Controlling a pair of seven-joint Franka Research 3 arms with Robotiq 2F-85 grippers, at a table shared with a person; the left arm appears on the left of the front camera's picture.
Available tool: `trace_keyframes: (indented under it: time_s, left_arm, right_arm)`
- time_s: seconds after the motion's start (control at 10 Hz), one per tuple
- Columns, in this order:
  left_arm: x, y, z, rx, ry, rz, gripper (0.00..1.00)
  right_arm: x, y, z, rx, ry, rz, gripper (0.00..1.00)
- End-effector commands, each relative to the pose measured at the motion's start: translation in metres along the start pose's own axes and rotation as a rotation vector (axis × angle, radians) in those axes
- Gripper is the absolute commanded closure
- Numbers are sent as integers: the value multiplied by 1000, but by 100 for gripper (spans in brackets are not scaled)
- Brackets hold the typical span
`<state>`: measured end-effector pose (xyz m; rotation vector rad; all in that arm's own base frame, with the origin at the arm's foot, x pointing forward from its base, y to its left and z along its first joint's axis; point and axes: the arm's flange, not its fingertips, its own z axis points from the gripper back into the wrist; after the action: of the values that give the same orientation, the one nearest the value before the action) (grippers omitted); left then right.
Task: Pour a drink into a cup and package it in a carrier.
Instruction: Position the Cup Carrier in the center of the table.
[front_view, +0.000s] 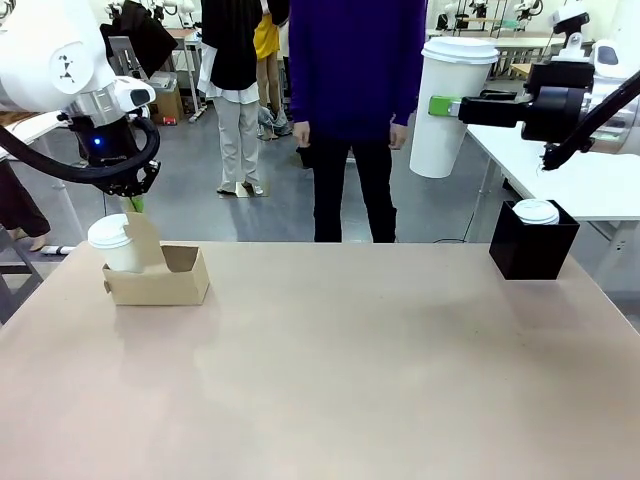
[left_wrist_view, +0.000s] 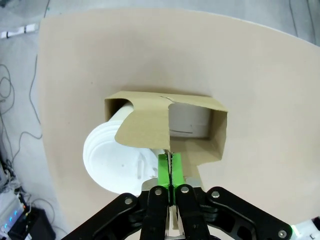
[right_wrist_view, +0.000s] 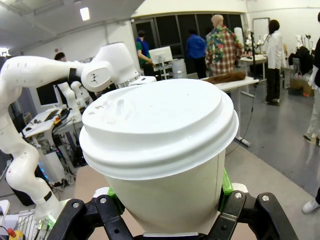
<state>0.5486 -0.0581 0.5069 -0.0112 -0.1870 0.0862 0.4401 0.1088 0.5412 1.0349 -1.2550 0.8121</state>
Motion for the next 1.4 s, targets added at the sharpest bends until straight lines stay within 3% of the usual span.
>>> trace_keyframes:
  time_s: [0.0,0.4,0.7,1.0,1.3]
  left_arm:
    - [1,-1,0,-5,-27,-14,100]
    - [1,-2,1,-3,-10,-5,96]
    - [-16,-18,49,-5,-38,142,99]
    - [-64,-74,105,10,-110,123,99]
    - [-114,-154,121,-6,-85,75,99]
  right_arm:
    - [4,-1,-2,9,-12,7,20]
    - [4,-1,-2,9,-12,7,20]
    - [4,-1,-2,9,-12,7,20]
    - [4,-1,-2,9,-12,7,20]
    - [4,-1,-2,9,-12,7,20]
